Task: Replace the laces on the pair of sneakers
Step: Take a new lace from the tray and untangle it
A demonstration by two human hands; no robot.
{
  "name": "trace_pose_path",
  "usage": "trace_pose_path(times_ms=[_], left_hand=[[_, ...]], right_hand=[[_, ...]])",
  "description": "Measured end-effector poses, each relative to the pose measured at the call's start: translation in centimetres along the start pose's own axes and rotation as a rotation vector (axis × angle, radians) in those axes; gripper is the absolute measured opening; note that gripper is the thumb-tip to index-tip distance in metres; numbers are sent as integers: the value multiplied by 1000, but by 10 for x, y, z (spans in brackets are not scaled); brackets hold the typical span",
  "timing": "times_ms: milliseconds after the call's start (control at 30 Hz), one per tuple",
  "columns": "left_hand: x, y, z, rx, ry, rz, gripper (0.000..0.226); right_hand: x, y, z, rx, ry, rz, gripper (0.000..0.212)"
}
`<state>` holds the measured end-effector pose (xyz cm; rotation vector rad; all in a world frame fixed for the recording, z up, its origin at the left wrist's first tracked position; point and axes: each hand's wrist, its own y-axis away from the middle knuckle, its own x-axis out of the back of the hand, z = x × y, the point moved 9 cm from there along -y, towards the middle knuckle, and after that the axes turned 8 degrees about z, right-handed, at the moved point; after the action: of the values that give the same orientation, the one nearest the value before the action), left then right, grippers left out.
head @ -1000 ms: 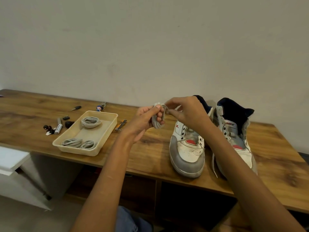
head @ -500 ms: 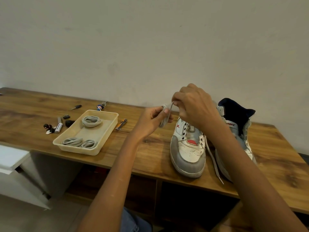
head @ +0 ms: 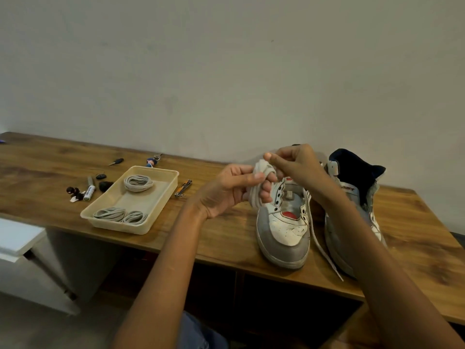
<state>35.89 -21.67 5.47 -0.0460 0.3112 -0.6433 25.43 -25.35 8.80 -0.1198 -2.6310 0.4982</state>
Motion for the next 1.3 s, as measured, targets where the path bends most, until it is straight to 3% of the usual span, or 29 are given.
trace_pose_path(times_ms=[67,167,200,267,367,433,600,767,1000,1100,1200,1300], left_hand=[[2,2,9,-54,121,-24,28],[10,0,14,-99,194,9,31],[13,-1,13,-104,204,28,31],[15,-3,12,-111,214,61,33],[18,-5,15,-139,251,99,34],[23,-5,16,-150,276,126,35],[34,-3,16,-165,296,241,27],[66,2,19,-223,302,564,17],[85,9,17,-301,293,743,14],[83,9,18,-299,218,763,13],[75,7,22,-315,-41,750,10],[53,-3,16,-268,-304,588,13]], right_hand=[[-6,-1,18,-63,56,-9,29],[-5,-4,25,28,497,37,14],[-3,-4,16,78,466,82,12],[-2,-1,-5,105,103,64,13],[-17,8,-35,80,-315,-185,26],[-33,17,-43,78,-334,-324,33],[-56,22,-22,-25,-328,-399,34],[-77,31,7,-187,-117,-576,13],[-69,48,0,-295,-38,-755,32],[-64,47,-7,-311,-162,-713,34],[-54,36,-16,-317,-405,-600,35],[-38,23,-20,-304,-539,-458,35]])
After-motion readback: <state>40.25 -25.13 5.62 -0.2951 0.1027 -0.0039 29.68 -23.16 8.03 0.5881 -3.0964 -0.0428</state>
